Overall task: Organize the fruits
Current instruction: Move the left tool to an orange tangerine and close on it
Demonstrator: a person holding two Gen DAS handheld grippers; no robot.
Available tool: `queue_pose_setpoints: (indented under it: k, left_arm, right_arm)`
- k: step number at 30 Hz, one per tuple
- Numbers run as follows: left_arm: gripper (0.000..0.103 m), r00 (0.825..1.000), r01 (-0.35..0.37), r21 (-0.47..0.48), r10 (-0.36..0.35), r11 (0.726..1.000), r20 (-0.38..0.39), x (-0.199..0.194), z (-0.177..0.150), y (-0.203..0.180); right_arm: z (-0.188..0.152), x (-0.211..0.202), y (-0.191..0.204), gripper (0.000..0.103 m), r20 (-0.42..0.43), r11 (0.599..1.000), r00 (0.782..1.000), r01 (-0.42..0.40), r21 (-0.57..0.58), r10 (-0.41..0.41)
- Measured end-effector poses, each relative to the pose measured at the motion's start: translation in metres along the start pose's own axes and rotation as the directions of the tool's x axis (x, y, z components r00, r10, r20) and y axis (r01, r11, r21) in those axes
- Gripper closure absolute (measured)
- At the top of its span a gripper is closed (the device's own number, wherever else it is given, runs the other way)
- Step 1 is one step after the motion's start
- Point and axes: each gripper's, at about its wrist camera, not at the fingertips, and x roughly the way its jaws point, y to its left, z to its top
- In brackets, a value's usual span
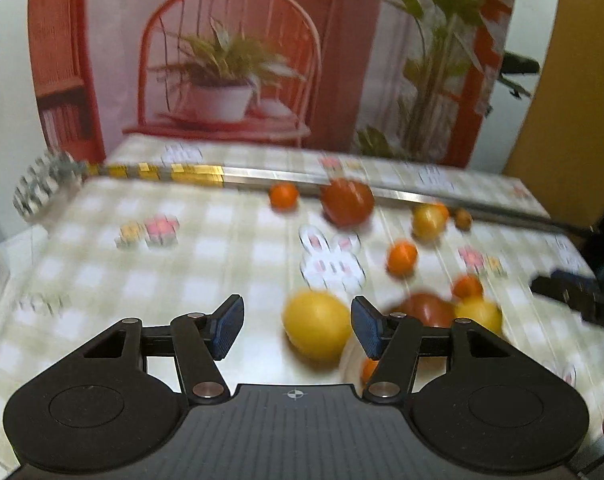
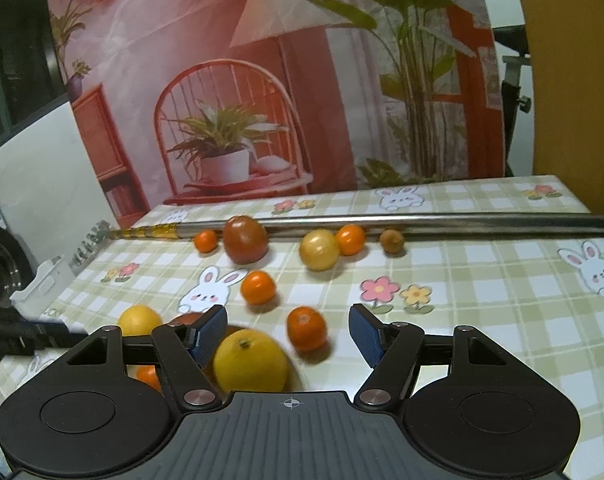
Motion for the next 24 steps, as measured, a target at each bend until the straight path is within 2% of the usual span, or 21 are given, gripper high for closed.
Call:
queue_pose_setpoints:
  k: [7, 16, 20, 24]
  left_arm:
    - [0.041, 0.999, 0.025, 0.007, -0.025, 1.0, 0.041, 0.019, 0.052, 0.012]
    - [0.044, 0.999, -0.024, 0.073, 0.022, 0.997, 0.03, 0.112, 0.087, 0.007]
    - [0.053, 0.999, 0.008, 0.002, -0.008, 1.0, -0.034, 0.16, 0.094, 0.016]
    - [0.054, 0.997, 0.034, -0.102, -0.042, 0.994, -0.071, 0.19, 0.094, 0.029]
  right_arm:
    - [0.017, 0.004, -0.015, 0.039, 0.033, 0.999, 0.999, 0.032, 0.002, -0.032]
    - [0.033, 0.024, -0.03, 0.039, 0.041, 0.998, 0.997, 0.058, 0.006, -0.058]
    - [0.036, 0.035, -0.038, 0.039, 0.031, 0.998, 0.997, 0.067, 0.016, -0.067]
    - [0.037, 0.044, -0.044, 0.039, 0.018, 0.997, 0.997, 0.076, 0.024, -0.076]
